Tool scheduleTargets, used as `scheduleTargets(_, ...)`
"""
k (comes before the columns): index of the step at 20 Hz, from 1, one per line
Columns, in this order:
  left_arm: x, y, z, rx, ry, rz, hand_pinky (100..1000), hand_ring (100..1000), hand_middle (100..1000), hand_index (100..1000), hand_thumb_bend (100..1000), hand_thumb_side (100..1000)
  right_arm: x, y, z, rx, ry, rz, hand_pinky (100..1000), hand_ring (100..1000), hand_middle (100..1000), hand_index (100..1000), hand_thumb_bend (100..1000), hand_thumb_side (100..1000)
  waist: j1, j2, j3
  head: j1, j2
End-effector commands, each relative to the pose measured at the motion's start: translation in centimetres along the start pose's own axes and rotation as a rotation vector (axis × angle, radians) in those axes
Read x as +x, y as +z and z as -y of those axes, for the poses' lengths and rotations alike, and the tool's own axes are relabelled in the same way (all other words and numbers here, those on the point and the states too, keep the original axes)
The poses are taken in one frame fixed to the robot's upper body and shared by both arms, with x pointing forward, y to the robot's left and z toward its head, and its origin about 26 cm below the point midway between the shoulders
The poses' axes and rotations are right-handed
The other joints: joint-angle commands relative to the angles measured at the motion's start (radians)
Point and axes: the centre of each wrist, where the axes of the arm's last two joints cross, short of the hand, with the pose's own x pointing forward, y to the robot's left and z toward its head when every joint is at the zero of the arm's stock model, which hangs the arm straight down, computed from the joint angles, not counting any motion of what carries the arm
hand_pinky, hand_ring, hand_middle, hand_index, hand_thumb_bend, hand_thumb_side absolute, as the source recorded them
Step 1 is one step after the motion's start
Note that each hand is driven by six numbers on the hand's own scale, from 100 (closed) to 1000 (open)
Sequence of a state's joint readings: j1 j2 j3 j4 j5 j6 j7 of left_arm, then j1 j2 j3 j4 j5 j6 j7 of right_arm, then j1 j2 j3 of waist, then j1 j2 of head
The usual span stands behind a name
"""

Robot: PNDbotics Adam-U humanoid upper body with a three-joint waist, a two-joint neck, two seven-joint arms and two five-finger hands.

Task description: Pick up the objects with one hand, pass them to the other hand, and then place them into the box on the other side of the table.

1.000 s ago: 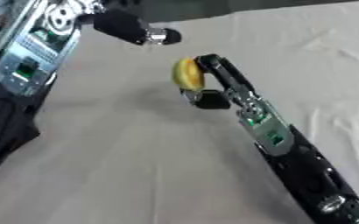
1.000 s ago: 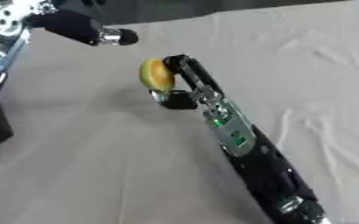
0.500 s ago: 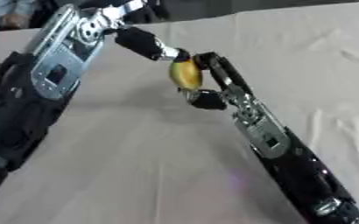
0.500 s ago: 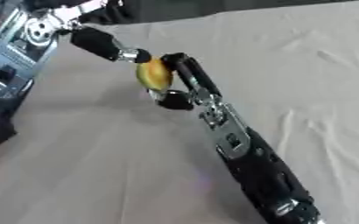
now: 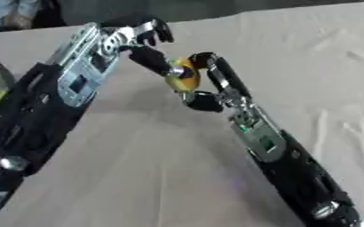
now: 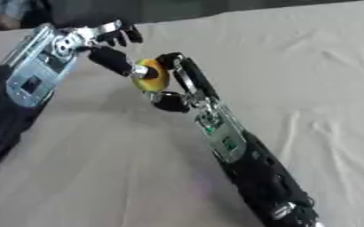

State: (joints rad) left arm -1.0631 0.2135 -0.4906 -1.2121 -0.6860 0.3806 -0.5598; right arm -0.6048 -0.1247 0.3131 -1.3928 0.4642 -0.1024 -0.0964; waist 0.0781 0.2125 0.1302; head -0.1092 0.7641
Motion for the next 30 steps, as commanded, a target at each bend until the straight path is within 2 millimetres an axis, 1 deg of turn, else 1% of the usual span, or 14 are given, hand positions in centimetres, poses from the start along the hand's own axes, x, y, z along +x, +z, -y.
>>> scheduleTargets(1,-0.3,-0.4,-0.3,0.005,-0.022,-0.031,800,776,763,808,656,526,1.3,-0.9,0.0,-0.011,0.002,0.056,777,661,466,599,100,100,0.010,-0.036,0.001,0.000,0.006)
scheduleTargets(9,-1.1,-1.3,0.9,-0.012,-0.031,-0.075,794,771,753,805,653,528,1.5,-1.0,-0.3,-0.044,-0.008,0.075,776,660,466,599,100,100,0.010,-0.033,0.001,0.002,0.006)
scheduleTargets(13,-1.4,-1.7,1.4,-0.055,-0.022,-0.085,790,765,746,800,637,535,1.3,-0.7,0.6,-0.061,0.014,0.103,778,660,467,599,100,100,0.009,-0.032,0.002,0.005,0.006)
scheduleTargets(15,-1.6,-1.8,1.6,-0.084,-0.007,-0.087,785,757,732,780,618,530,1.3,-0.7,0.9,-0.063,0.017,0.109,779,661,468,600,100,100,0.009,-0.032,0.002,0.005,0.006)
scheduleTargets(17,-1.6,-1.9,1.7,-0.105,0.007,-0.083,776,741,705,733,568,512,1.3,-0.6,1.1,-0.062,0.021,0.111,779,660,467,600,100,100,0.009,-0.031,0.002,0.005,0.006)
scheduleTargets(18,-1.7,-1.9,1.8,-0.119,0.016,-0.081,775,740,702,729,561,509,1.3,-0.6,1.2,-0.061,0.022,0.112,779,660,467,600,100,100,0.009,-0.030,0.002,0.005,0.006)
scheduleTargets(19,-1.7,-1.9,1.8,-0.133,0.026,-0.077,773,727,687,706,519,493,1.4,-0.6,1.3,-0.061,0.023,0.112,779,660,467,600,100,100,0.008,-0.030,0.002,0.005,0.006)
scheduleTargets(21,-1.7,-1.9,1.9,-0.164,0.044,-0.064,770,714,672,683,496,481,1.4,-0.6,1.3,-0.060,0.024,0.113,779,660,467,600,100,100,0.007,-0.029,0.001,0.003,0.006)
scheduleTargets(23,-1.6,-1.9,2.1,-0.203,0.068,-0.047,769,698,645,634,413,413,1.5,-0.6,1.3,-0.060,0.025,0.114,780,660,467,598,100,100,0.007,-0.029,-0.001,0.000,0.006)
scheduleTargets(25,-1.6,-1.9,2.1,-0.226,0.081,-0.036,768,693,636,616,358,367,1.5,-0.6,1.4,-0.059,0.026,0.113,780,660,467,597,100,100,0.006,-0.028,-0.002,-0.001,0.006)
scheduleTargets(30,-1.4,-1.9,2.1,-0.254,0.104,-0.029,766,676,609,556,264,325,1.6,-0.7,1.5,-0.060,0.032,0.118,780,660,467,595,100,100,0.007,-0.027,-0.003,0.001,0.006)
